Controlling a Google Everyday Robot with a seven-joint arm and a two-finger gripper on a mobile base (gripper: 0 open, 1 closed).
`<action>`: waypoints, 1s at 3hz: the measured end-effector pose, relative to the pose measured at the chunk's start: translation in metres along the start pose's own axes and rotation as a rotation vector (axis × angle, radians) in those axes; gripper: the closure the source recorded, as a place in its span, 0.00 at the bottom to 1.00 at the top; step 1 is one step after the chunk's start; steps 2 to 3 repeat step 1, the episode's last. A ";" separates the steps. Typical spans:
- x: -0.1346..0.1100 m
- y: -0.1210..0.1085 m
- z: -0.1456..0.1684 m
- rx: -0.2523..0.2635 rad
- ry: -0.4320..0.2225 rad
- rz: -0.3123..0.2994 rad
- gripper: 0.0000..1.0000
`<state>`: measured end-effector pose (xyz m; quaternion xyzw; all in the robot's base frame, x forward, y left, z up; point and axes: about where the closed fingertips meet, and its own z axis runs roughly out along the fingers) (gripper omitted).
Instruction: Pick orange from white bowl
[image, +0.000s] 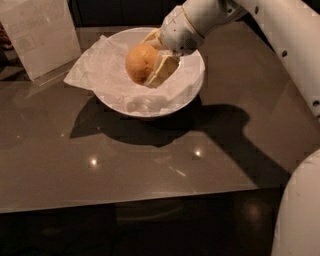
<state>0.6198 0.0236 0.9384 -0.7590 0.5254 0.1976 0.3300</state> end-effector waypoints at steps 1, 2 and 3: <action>0.000 0.000 0.000 0.000 0.000 0.000 1.00; 0.000 0.000 0.000 0.000 0.000 0.000 1.00; 0.000 0.000 0.000 0.000 0.000 0.000 1.00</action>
Offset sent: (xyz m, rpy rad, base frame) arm 0.0000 0.0000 0.0000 0.0000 0.0000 0.0000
